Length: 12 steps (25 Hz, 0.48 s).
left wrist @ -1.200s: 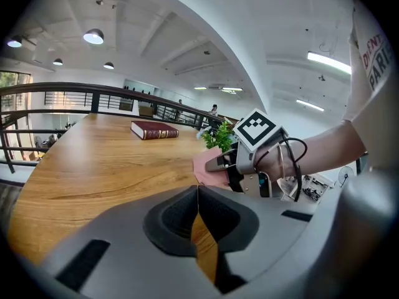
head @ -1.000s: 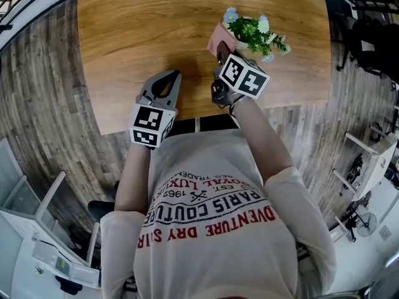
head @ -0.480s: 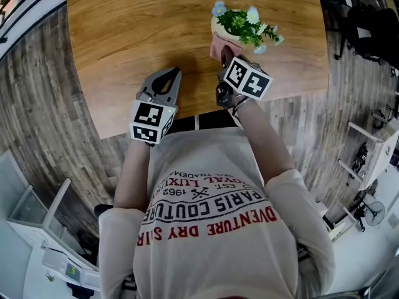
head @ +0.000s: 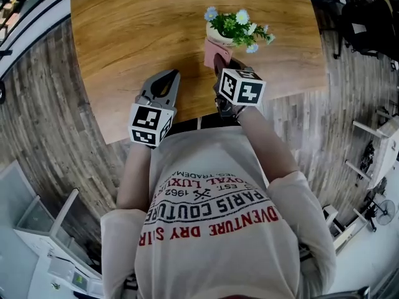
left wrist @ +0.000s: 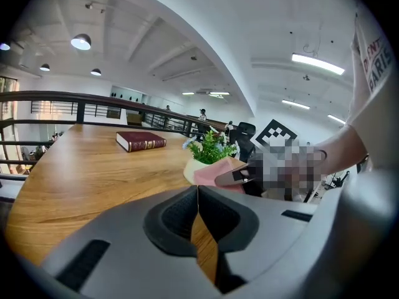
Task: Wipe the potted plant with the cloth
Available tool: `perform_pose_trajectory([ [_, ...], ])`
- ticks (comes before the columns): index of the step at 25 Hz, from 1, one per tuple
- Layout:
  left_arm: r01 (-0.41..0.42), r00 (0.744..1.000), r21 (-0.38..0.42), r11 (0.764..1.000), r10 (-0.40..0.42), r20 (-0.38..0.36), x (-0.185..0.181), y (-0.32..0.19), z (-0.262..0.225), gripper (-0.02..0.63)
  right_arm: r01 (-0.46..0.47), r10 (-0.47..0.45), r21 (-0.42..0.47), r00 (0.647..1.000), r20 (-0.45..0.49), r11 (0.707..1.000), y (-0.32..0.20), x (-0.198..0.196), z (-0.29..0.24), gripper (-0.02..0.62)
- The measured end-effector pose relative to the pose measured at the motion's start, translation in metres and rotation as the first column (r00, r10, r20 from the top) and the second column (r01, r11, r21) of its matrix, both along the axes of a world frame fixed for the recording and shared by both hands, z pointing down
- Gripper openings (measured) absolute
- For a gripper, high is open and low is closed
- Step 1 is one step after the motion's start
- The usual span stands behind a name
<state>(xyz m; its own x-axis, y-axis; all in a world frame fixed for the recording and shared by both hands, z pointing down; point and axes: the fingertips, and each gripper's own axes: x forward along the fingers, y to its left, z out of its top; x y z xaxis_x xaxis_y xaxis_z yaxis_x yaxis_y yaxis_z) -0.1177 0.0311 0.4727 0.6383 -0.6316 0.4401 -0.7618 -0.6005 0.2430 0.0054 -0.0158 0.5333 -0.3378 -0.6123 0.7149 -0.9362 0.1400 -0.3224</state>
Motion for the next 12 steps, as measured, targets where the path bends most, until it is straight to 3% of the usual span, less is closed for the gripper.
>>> perform_pose_trajectory([
  [6, 0.013, 1.0, 0.037, 0.999, -0.014, 0.021, -0.005, -0.006, -0.013, 0.017, 0.174, -0.167, 0.132, 0.984, -0.066, 0.976, -0.006, -0.026, -0.043, 0.037],
  [12, 0.028, 0.999, 0.066, 0.997, -0.03, 0.029, -0.003, -0.02, -0.025, 0.017, 0.266, -0.244, 0.287, 0.964, -0.11, 0.92, -0.025, -0.025, -0.109, 0.037],
])
